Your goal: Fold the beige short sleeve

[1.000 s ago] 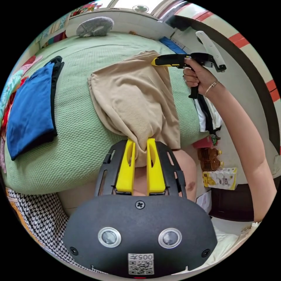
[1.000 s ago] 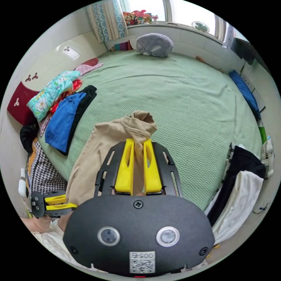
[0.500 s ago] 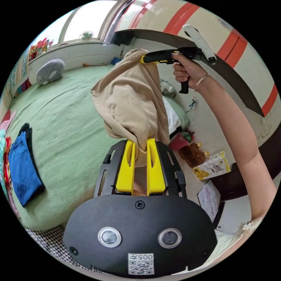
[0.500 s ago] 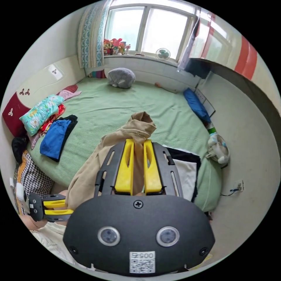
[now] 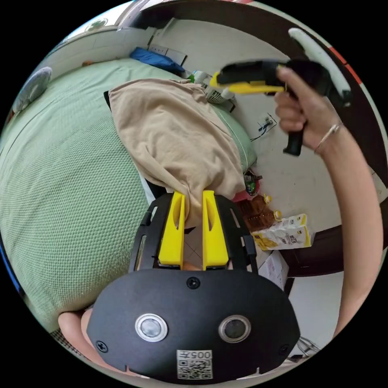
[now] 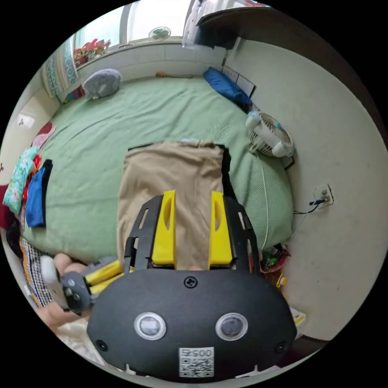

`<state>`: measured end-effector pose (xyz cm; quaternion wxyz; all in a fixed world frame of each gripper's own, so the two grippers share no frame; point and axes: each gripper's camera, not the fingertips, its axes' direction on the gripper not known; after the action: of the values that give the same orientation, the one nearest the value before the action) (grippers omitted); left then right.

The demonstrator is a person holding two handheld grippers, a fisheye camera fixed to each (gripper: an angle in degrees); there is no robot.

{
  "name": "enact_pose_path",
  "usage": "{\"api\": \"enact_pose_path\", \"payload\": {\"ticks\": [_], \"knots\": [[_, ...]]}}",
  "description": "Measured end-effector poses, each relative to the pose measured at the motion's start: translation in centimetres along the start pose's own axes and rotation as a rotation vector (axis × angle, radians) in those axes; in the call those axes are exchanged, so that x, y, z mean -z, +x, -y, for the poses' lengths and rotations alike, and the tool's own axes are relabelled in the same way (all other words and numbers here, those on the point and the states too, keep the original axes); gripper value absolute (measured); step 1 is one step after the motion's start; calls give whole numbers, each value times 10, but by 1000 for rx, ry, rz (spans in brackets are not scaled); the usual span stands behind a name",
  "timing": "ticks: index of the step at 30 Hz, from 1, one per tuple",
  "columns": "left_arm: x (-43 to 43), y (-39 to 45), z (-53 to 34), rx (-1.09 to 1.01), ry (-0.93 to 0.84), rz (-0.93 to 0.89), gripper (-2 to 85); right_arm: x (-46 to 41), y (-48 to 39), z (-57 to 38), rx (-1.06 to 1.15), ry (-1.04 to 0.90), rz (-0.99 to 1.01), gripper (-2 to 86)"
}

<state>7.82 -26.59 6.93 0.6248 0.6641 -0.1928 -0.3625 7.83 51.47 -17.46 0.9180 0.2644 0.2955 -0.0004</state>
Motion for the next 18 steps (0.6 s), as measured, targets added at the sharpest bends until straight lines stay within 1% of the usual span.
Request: {"api": "enact_pose_path", "payload": {"ticks": [3,5,6,11,13,15,16,18], "knots": [[5,-4,-2,-11,1,-38,77,-22,11,-57,51,-69,23,129],[6,-9,-1,11,-12,-79,77,-26,23,-86,22,-74,29,133],[7,-9,-1,13,-15,-90,77,-28,33,-102,-1,-77,70,134],[14,-2,-2,-14,-22,-47,77,-50,61,-135,-96,-140,172,127],[21,0,-4,-11,-29,-33,75,-61,66,-138,-111,-153,256,89],[29,1,-7,-20,-34,-31,71,-66,67,-137,-110,-169,281,34],[36,1,-10,-29,-33,-30,68,-64,68,-137,-134,-166,236,5],[47,0,-16,-50,-30,-26,57,-56,68,-139,-120,-150,183,-9]]}}
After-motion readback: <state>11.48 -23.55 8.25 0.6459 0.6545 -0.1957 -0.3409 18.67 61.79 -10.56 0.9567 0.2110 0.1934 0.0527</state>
